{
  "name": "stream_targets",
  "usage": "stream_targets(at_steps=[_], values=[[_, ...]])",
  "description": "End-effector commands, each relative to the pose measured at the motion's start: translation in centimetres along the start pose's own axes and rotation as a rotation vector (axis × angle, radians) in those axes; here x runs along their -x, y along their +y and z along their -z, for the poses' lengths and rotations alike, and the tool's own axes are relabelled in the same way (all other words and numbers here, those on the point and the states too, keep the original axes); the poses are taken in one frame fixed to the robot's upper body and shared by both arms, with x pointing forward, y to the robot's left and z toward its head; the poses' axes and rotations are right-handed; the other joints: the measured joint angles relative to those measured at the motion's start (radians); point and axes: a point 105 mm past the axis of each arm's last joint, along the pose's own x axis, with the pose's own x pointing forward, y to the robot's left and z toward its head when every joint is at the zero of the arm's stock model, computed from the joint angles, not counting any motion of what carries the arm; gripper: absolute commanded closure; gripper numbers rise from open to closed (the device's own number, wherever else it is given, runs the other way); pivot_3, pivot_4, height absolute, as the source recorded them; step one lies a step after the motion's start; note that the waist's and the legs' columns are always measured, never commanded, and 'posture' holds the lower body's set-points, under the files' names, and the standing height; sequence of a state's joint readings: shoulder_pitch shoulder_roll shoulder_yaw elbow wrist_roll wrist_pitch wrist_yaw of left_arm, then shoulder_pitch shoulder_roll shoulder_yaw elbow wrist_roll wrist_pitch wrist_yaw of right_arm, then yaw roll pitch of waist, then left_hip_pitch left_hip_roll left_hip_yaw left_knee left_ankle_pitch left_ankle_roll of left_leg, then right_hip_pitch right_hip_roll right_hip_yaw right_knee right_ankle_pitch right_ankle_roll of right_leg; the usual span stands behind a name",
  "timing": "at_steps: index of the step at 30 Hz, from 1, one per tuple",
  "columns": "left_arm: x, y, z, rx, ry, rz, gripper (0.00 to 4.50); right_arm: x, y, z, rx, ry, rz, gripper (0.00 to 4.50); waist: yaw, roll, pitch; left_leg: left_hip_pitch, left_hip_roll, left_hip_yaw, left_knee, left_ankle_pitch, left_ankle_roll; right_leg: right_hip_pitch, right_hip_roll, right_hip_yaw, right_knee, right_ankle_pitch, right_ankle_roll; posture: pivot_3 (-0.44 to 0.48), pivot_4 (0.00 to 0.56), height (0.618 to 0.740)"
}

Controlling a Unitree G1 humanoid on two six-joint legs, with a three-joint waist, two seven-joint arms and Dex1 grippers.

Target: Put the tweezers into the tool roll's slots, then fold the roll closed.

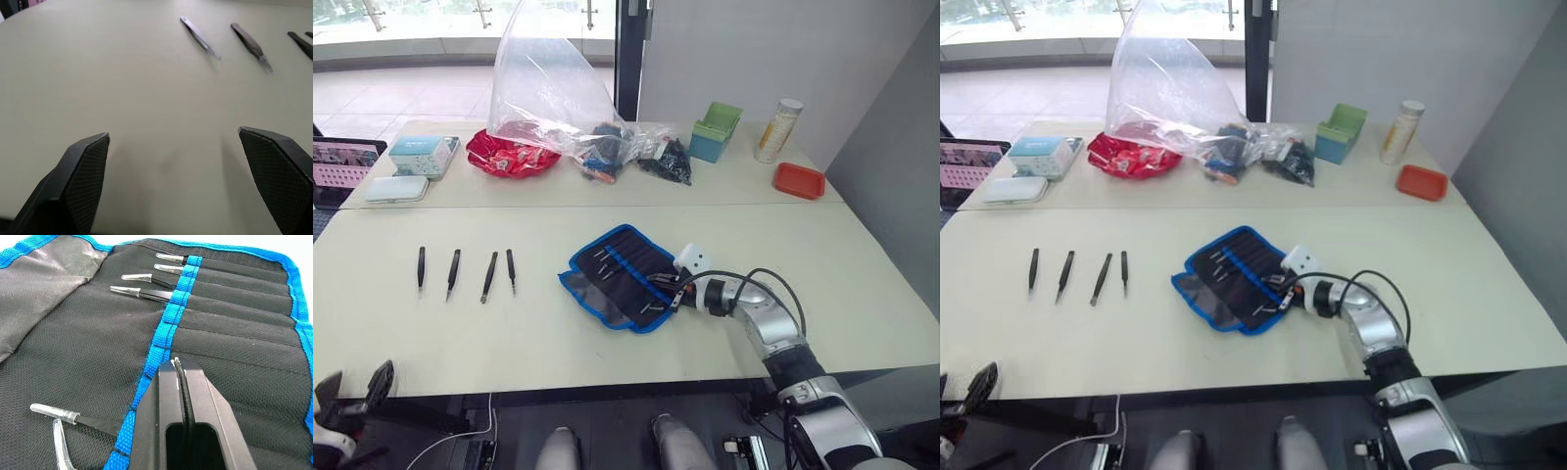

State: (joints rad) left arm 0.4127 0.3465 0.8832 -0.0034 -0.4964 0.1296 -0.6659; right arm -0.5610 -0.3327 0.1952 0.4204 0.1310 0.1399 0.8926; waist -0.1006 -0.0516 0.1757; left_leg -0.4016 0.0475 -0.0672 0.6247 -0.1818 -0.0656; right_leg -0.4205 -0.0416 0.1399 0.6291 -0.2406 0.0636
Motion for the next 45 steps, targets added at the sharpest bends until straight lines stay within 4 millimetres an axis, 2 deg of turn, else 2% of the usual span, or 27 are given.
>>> stream_targets(at_steps=[1, 5, 8, 10, 15, 21, 31, 39, 44, 45], values=[[0.4, 0.1, -0.3, -0.04, -0.021, -0.004, 0.03, -0.9, 1.2, 0.6, -0.004, 0.026, -0.05, 4.5, -0.002, 0.0, 0.0, 0.0, 0.0, 0.0, 0.0, 0.0, 0.0, -0.001, 0.0, 0.0, 0.0, 0.0, 0.0, 0.0, 0.15, 0.733], [0.0, -0.3, -0.7, -0.031, -0.039, -0.002, 0.03, -1.0, 1.4, 0.8, -0.005, 0.03, -0.061, 4.5, -0.006, 0.0, 0.0, 0.0, 0.001, 0.003, 0.0, 0.0, 0.0, -0.001, 0.0, 0.002, 0.0, 0.0, 0.0, 0.0, 0.15, 0.733], [-1.3, -0.7, -1.3, -0.026, -0.045, 0.008, 0.03, -0.8, 1.5, 0.9, -0.005, 0.033, -0.062, 4.5, -0.01, 0.0, 0.0, 0.0, 0.001, 0.005, -0.001, 0.0, 0.0, -0.001, 0.0, 0.002, 0.0, 0.0, 0.0, 0.0, 0.15, 0.733], [-3.0, -1.0, -1.8, 0.024, -0.047, -0.002, 0.03, -0.7, 1.5, 0.9, -0.008, 0.032, -0.055, 4.5, -0.011, 0.0, 0.0, 0.0, 0.001, 0.005, -0.001, 0.0, 0.0, -0.001, 0.0, 0.002, 0.0, 0.0, 0.0, 0.0, 0.15, 0.733], [-7.3, -3.4, -3.3, 0.042, -0.036, 0.047, 0.03, -0.2, 1.4, 1.0, -0.011, 0.03, -0.025, 4.5, -0.011, 0.0, 0.0, 0.0, 0.001, 0.005, 0.0, 0.002, 0.004, -0.001, 0.0, 0.002, 0.001, 0.0, 0.0, 0.0, 0.15, 0.733], [-11.3, -4.2, -3.6, 0.065, 0.001, -0.044, 0.03, 0.6, 1.8, 0.6, -0.04, -0.005, 0.004, 4.5, -0.008, 0.0, 0.0, -0.001, 0.001, 0.005, -0.002, 0.003, 0.006, -0.002, 0.0, 0.002, 0.002, 0.006, 0.008, 0.0, 0.15, 0.733], [-14.5, -6.2, -3.3, -0.009, 0.086, -0.041, 0.03, 1.2, 2.4, 0.2, -0.066, -0.022, 0.026, 4.5, 0.007, 0.002, 0.0, 0.001, 0.0, 0.005, -0.005, 0.001, 0.005, -0.001, 0.0, 0.002, 0.002, 0.007, 0.01, 0.0, 0.15, 0.733], [-16.6, -7.5, -2.5, -0.01, 0.15, -0.052, 2.52, 1.4, 2.3, 0.0, -0.087, -0.034, 0.032, 4.5, 0.019, 0.004, 0.0, 0.002, 0.0, 0.005, -0.005, 0.001, 0.005, -0.001, 0.0, 0.002, 0.003, 0.007, 0.01, 0.0, 0.15, 0.733], [-16.7, -7.7, -2.0, -0.018, 0.162, -0.047, 4.05, 1.3, 2.3, -0.4, -0.086, -0.045, 0.038, 4.5, 0.031, 0.007, -0.001, 0.002, 0.0, 0.005, -0.005, 0.001, 0.005, -0.001, 0.0, 0.002, 0.003, 0.007, 0.01, 0.0, 0.15, 0.733], [-16.7, -7.7, -2.2, -0.019, 0.15, -0.047, 4.49, 1.3, 2.3, -0.8, -0.095, -0.062, 0.035, 4.5, 0.032, 0.007, -0.002, 0.002, 0.0, 0.005, -0.005, 0.001, 0.005, -0.001, 0.0, 0.002, 0.003, 0.007, 0.01, 0.0, 0.15, 0.733]])
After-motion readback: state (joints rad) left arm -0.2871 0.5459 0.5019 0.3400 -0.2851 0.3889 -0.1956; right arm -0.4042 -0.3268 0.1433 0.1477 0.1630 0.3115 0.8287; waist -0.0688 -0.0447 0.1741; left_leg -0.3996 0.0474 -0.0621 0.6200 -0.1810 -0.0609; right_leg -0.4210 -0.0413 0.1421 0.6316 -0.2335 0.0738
